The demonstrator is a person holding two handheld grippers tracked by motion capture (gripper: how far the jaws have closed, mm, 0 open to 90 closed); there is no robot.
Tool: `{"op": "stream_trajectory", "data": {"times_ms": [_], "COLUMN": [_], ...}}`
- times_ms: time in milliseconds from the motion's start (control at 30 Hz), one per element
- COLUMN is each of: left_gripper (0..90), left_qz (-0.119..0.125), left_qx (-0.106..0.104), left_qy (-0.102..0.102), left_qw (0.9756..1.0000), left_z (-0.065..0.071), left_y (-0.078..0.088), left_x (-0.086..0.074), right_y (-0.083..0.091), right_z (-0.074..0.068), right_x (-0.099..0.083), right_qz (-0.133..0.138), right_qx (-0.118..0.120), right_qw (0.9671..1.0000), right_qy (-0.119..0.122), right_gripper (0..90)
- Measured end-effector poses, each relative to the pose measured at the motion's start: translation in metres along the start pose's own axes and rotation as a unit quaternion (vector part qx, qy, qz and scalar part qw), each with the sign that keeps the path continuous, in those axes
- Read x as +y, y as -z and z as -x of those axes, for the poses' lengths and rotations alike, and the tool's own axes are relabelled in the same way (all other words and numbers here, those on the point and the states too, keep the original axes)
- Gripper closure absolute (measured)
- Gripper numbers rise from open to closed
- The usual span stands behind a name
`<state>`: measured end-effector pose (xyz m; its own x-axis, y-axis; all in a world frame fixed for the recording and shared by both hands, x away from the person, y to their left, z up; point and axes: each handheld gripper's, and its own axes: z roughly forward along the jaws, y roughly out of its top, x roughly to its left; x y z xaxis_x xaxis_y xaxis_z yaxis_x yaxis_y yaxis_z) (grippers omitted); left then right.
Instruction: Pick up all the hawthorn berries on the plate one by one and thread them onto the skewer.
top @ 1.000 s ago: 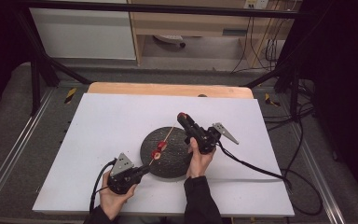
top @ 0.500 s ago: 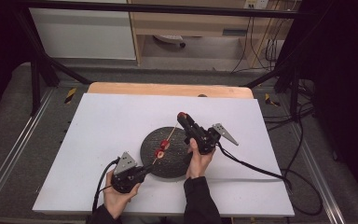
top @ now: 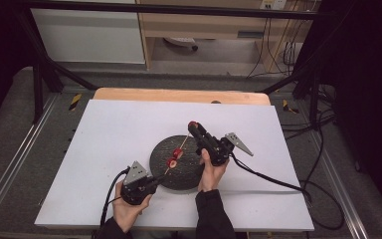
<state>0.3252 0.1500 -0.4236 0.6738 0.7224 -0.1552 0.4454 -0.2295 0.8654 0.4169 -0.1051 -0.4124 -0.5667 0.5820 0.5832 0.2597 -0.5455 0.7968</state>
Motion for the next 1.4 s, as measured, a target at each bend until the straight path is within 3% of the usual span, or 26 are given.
{"op": "stream_trajectory", "data": {"times_ms": [500, 1267, 1400], "left_gripper": [88.5, 88.6, 88.7], "left_qz": [0.014, 0.018, 0.018], "left_qx": [0.008, 0.007, 0.005], "left_qy": [0.018, 0.022, 0.022], "left_qw": [0.9997, 0.9996, 0.9996], "left_z": [0.008, 0.003, 0.000], "left_y": [-0.009, -0.022, -0.021], "left_x": [0.009, 0.020, 0.019], "right_y": [0.001, 0.007, 0.008], "right_z": [-0.001, -0.004, -0.005], "right_x": [-0.006, -0.016, -0.012], "right_qz": [-0.006, -0.039, -0.054], "right_qx": [0.005, 0.004, 0.000], "right_qw": [0.9999, 0.9992, 0.9985], "right_qy": [-0.007, -0.007, 0.003], "right_gripper": [63.6, 63.2, 58.3]}}
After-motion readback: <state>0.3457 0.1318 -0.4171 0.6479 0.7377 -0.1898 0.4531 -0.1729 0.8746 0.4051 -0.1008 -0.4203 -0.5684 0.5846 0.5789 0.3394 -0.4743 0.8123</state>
